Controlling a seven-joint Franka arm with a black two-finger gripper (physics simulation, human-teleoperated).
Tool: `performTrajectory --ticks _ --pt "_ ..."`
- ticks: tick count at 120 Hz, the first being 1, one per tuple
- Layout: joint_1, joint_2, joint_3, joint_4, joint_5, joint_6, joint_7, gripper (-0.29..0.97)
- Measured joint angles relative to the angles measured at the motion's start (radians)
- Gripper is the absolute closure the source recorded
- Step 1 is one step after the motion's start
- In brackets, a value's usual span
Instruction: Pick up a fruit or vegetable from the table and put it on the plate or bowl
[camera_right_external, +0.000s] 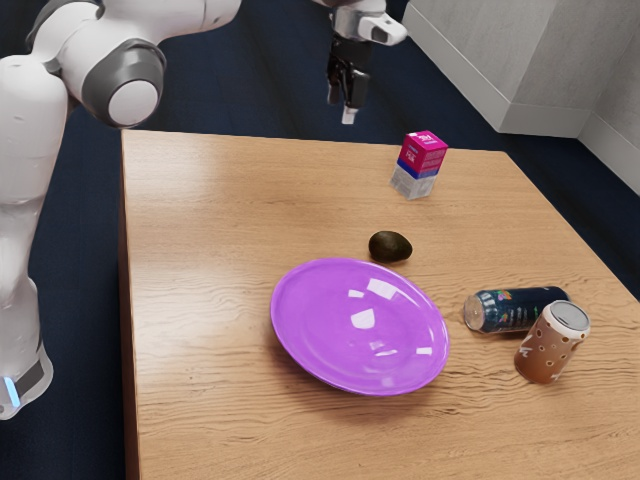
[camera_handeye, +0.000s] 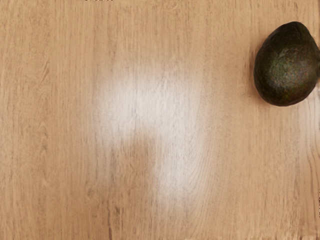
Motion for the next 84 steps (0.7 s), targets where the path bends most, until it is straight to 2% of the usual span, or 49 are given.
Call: performTrajectory --ticks 30,45,57,84 --pt "0.004 0.002 0.002 0.003 -0.018 -0.017 0.190 0.00" --pt "-0.017 -0.025 0.004 0.167 0.007 -0.043 0.252 0.00" --pt "-0.080 -0.026 -0.001 0.174 0.021 -0.070 0.279 0.00" --pt "-0.137 0.106 -0.011 0.124 0.022 -0.086 0.260 0.00"
